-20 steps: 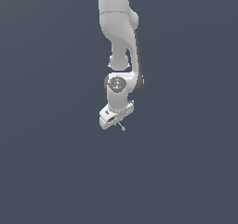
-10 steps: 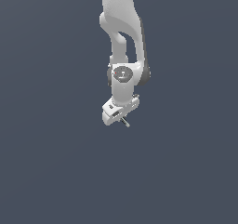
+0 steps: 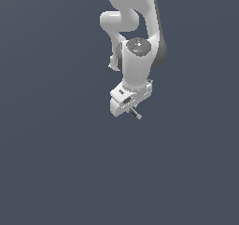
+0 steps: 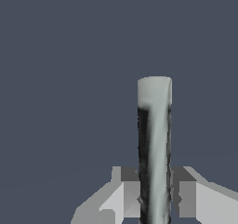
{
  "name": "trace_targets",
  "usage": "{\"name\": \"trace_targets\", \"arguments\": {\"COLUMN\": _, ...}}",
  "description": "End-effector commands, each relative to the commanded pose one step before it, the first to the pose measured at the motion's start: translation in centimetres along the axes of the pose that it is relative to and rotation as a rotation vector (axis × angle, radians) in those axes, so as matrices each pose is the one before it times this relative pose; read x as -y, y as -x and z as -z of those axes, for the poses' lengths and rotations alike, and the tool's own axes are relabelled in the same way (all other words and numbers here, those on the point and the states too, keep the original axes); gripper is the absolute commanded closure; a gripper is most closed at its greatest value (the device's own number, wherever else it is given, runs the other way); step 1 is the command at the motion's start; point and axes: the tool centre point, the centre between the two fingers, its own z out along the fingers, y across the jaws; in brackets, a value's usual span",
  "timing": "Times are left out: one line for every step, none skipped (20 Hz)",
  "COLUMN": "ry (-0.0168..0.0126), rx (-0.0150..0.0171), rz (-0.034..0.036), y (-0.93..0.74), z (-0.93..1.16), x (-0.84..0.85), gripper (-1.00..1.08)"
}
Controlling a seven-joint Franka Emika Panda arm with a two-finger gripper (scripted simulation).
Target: Pick up the object and move it to a goal position.
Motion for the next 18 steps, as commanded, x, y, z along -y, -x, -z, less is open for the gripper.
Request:
{"name": "trace_targets", "arguments": {"ry": -0.00047, "rx": 0.00061, "rz": -0.00011, "y": -0.811, "z": 2.554, "x": 0.635, "gripper": 1.08}}
{"name": "trace_targets", "arguments": {"ry": 0.00000, "rx": 0.00000, "rz": 0.00000, "y": -0.315, "z": 0.908, "x": 0.208, "gripper": 1.08}}
{"name": "trace_targets", "arguments": {"ry": 0.00000, "rx": 0.00000, "rz": 0.00000, "y": -0.300, "z": 0.851, "x": 0.193, "gripper": 1.08}}
{"name": "trace_targets", "arguments": {"ry": 0.00000, "rx": 0.00000, "rz": 0.00000, "y": -0.283, "z": 0.790, "x": 0.176, "gripper": 1.08}}
{"name": "trace_targets", "arguments": {"ry": 0.00000, "rx": 0.00000, "rz": 0.00000, "y": -0.265, "z": 0.730, "x": 0.161, "gripper": 1.08}}
{"name": "trace_targets", "arguments": {"ry": 0.00000, "rx": 0.00000, "rz": 0.00000, "y": -0.247, "z": 0.671, "x": 0.146, "gripper": 1.08}}
{"name": "trace_targets", "arguments": {"ry": 0.00000, "rx": 0.00000, "rz": 0.00000, "y": -0.229, "z": 0.613, "x": 0.132, "gripper": 1.08}}
{"name": "trace_targets", "arguments": {"ry": 0.00000, "rx": 0.00000, "rz": 0.00000, "y": -0.212, "z": 0.555, "x": 0.117, "gripper": 1.08}}
{"name": "trace_targets", "arguments": {"ry": 0.00000, "rx": 0.00000, "rz": 0.00000, "y": -0.194, "z": 0.497, "x": 0.103, "gripper": 1.08}}
{"name": "trace_targets", "arguments": {"ry": -0.00030, "rx": -0.00037, "rz": -0.00050, "y": -0.152, "z": 0.452, "x": 0.055, "gripper": 1.08}}
{"name": "trace_targets", "arguments": {"ry": 0.00000, "rx": 0.00000, "rz": 0.00000, "y": -0.158, "z": 0.385, "x": 0.076, "gripper": 1.08}}
{"name": "trace_targets", "arguments": {"ry": 0.00000, "rx": 0.00000, "rz": 0.00000, "y": -0.139, "z": 0.330, "x": 0.063, "gripper": 1.08}}
{"name": "trace_targets", "arguments": {"ry": 0.00000, "rx": 0.00000, "rz": 0.00000, "y": -0.120, "z": 0.276, "x": 0.051, "gripper": 1.08}}
{"name": "trace_targets", "arguments": {"ry": 0.00000, "rx": 0.00000, "rz": 0.00000, "y": -0.100, "z": 0.223, "x": 0.039, "gripper": 1.08}}
{"name": "trace_targets", "arguments": {"ry": 0.00000, "rx": 0.00000, "rz": 0.00000, "y": -0.079, "z": 0.172, "x": 0.029, "gripper": 1.08}}
{"name": "trace_targets", "arguments": {"ry": 0.00000, "rx": 0.00000, "rz": 0.00000, "y": -0.057, "z": 0.121, "x": 0.020, "gripper": 1.08}}
{"name": "trace_targets", "arguments": {"ry": 0.00000, "rx": 0.00000, "rz": 0.00000, "y": -0.034, "z": 0.071, "x": 0.011, "gripper": 1.08}}
{"name": "trace_targets", "arguments": {"ry": 0.00000, "rx": 0.00000, "rz": 0.00000, "y": -0.011, "z": 0.024, "x": 0.004, "gripper": 1.08}}
